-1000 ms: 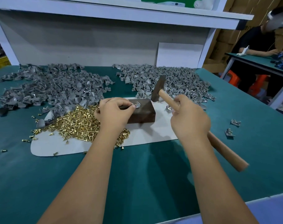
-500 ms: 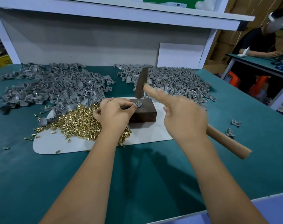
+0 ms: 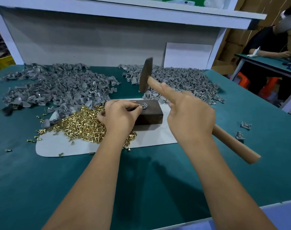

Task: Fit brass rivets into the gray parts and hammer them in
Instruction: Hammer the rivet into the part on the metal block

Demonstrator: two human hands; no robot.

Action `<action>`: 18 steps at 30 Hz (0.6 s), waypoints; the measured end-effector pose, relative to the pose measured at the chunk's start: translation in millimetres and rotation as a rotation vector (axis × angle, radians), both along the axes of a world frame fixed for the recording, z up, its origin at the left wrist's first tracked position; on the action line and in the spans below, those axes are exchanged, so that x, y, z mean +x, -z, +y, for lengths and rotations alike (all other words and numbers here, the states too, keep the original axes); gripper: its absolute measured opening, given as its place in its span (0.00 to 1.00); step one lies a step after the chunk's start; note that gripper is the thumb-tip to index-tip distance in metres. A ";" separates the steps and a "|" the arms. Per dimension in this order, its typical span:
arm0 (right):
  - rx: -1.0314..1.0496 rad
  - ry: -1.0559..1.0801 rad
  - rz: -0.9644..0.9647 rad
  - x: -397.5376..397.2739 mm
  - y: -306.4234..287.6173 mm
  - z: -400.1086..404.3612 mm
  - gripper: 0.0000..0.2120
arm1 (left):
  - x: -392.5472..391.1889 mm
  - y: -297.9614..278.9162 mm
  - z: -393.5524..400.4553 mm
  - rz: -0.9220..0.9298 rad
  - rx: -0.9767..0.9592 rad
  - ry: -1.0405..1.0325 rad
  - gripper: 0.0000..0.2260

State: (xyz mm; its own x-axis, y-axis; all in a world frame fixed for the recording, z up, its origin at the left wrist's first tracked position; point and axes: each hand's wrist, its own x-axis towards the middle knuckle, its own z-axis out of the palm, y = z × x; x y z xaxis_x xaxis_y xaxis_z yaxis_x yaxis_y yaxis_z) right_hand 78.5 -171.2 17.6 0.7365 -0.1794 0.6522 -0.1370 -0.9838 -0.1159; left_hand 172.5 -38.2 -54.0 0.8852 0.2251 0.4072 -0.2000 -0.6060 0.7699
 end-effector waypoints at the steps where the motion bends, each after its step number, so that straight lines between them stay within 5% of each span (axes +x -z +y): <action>1: 0.007 0.032 -0.049 -1.4 -0.8 0.2 0.31 | 0.1 1.0 0.0 -0.013 0.011 0.005 0.04; 6: -0.053 -0.066 0.170 -3.0 13.8 -3.3 0.34 | 1.4 -0.3 1.6 0.043 -0.027 0.031 0.03; 9: 0.030 -0.053 0.121 -1.4 9.1 -8.2 0.33 | 0.2 -3.0 1.4 0.065 -0.016 0.032 0.09; 18: 0.272 0.080 0.200 17.6 7.8 -34.6 0.15 | -10.0 -13.5 3.0 0.077 0.006 0.071 0.11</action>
